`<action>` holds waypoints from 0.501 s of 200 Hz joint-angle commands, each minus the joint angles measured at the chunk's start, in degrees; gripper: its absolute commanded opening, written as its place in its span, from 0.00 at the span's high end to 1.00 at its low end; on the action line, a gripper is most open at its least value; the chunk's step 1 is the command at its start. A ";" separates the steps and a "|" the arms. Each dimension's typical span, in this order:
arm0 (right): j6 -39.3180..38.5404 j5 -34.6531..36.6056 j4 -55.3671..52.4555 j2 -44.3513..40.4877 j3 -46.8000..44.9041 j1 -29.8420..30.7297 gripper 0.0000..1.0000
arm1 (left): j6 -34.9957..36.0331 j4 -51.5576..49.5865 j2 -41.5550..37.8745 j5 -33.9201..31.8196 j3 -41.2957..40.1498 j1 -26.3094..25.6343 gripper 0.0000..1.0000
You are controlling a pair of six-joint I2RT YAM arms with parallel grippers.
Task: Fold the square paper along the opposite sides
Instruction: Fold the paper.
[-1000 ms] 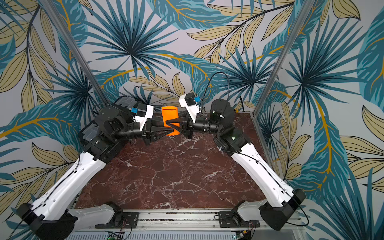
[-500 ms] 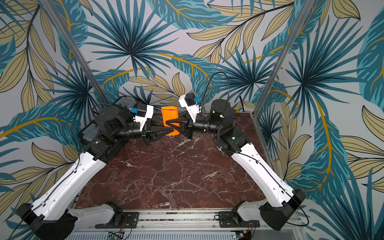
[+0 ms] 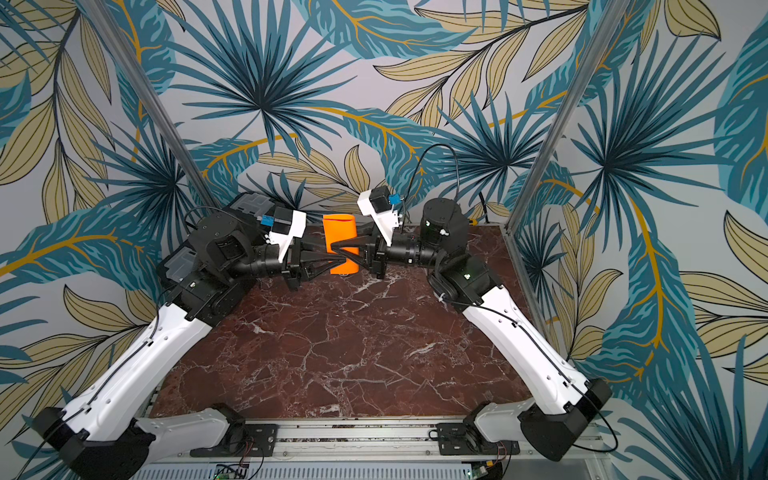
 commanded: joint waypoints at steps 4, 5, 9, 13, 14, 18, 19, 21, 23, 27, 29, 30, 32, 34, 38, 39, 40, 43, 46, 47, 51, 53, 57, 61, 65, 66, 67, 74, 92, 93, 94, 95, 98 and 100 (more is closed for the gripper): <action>0.10 1.37 0.80 -0.43 0.76 0.24 0.78 | 1.00 0.50 -0.81 -1.17 1.68 0.07 0.87; 0.10 1.35 0.80 -0.43 0.80 0.26 0.78 | 1.00 0.51 -0.83 -1.17 1.68 0.10 0.87; 0.10 1.34 0.82 -0.39 0.76 0.22 0.78 | 1.00 0.44 -0.85 -1.17 1.67 0.12 0.88; 0.14 1.27 0.80 -0.33 0.76 0.22 0.78 | 1.00 0.45 -0.85 -1.24 1.68 0.07 0.88; 0.16 1.17 0.80 -0.34 0.76 0.21 0.78 | 1.00 0.49 -0.81 -1.21 1.64 0.05 0.88; 0.10 1.22 0.88 -0.34 0.76 0.21 0.78 | 1.00 0.49 -0.78 -1.20 1.63 0.04 0.88; 0.10 1.23 0.88 -0.35 0.76 0.20 0.78 | 1.00 0.51 -0.77 -1.18 1.66 -0.01 0.89; 0.10 1.29 0.89 -0.35 0.76 0.24 0.78 | 1.00 0.45 -0.81 -1.18 1.66 0.04 0.89; 0.10 1.30 0.89 -0.31 0.82 0.21 0.78 | 1.00 0.48 -0.78 -1.17 1.63 0.03 0.89; 0.17 1.30 0.89 -0.28 0.85 0.21 0.78 | 1.07 0.48 -0.76 -1.17 1.61 0.10 0.90; 0.16 1.41 0.89 -0.27 0.85 0.22 0.78 | 1.01 0.51 -0.76 -1.17 1.64 0.07 0.90; 0.17 1.38 0.89 -0.26 0.85 0.21 0.78 | 1.05 0.52 -0.76 -1.17 1.66 0.09 0.90; 0.18 1.30 0.89 -0.26 0.84 0.20 0.78 | 1.01 0.52 -0.79 -1.17 1.66 0.05 0.90; 0.18 1.28 0.89 -0.22 0.84 0.19 0.78 | 1.00 0.52 -0.77 -1.22 1.66 0.04 0.90; 0.16 1.27 0.89 -0.26 0.87 0.25 0.78 | 1.00 0.53 -0.81 -1.20 1.68 0.02 0.91; 0.17 1.26 0.89 -0.26 0.86 0.22 0.78 | 1.00 0.52 -0.83 -1.19 1.68 0.03 0.91; 0.18 1.30 0.89 -0.22 0.89 0.21 0.78 | 1.00 0.57 -0.80 -1.18 1.69 0.03 0.91; 0.18 1.26 0.89 -0.26 0.85 0.20 0.78 | 1.00 0.60 -0.77 -1.22 1.61 0.03 0.91; 0.18 1.21 0.89 -0.26 0.93 0.19 0.78 | 1.00 0.54 -0.78 -1.18 1.64 0.03 0.92; 0.18 1.23 0.89 -0.26 0.89 0.24 0.78 | 1.00 0.53 -0.77 -1.18 1.62 0.03 0.92; 0.19 1.19 0.89 -0.18 0.93 0.20 0.78 | 1.07 0.59 -0.77 -1.18 1.60 0.08 0.92; 0.18 1.23 0.89 -0.18 0.93 0.20 0.77 | 1.08 0.54 -0.77 -1.18 1.64 0.04 0.93; 0.18 1.25 0.89 -0.17 0.94 0.19 0.78 | 1.08 0.60 -0.76 -1.29 1.66 0.04 0.93; 0.18 1.29 0.89 -0.17 1.00 0.19 0.78 | 1.01 0.61 -0.76 -1.27 1.67 0.03 0.94; 0.18 1.17 0.89 -0.17 0.94 0.21 0.78 | 1.00 0.62 -0.76 -1.26 1.67 0.04 0.94; 0.18 1.21 0.89 -0.17 1.03 0.20 0.77 | 1.00 0.62 -0.76 -1.26 1.68 0.03 0.95; 0.18 1.23 0.89 -0.17 0.98 0.20 0.77 | 1.00 0.66 -0.76 -1.30 1.64 0.03 0.95; 0.26 1.16 0.89 -0.17 1.00 0.21 0.78 | 1.00 0.66 -0.78 -1.34 1.61 0.04 0.96; 0.27 1.16 0.89 -0.16 0.99 0.19 0.77 | 1.00 0.65 -0.76 -1.39 1.71 0.08 0.98; 0.27 1.16 0.89 -0.17 1.05 0.24 0.77 | 1.00 0.67 -0.76 -1.37 1.70 0.05 0.98; 0.27 1.12 0.89 -0.17 0.99 0.22 0.77 | 1.00 0.64 -0.81 -1.36 1.69 0.09 0.98; 0.32 1.14 0.89 -0.17 0.96 0.21 0.77 | 1.00 0.63 -0.83 -1.40 1.69 0.10 0.98; 0.41 1.14 0.89 -0.17 0.98 0.20 0.76 | 1.00 0.66 -0.83 -1.39 1.76 0.06 0.99; 0.37 1.15 0.89 -0.22 0.94 0.19 0.76 | 1.00 0.69 -0.82 -1.40 1.71 0.04 0.99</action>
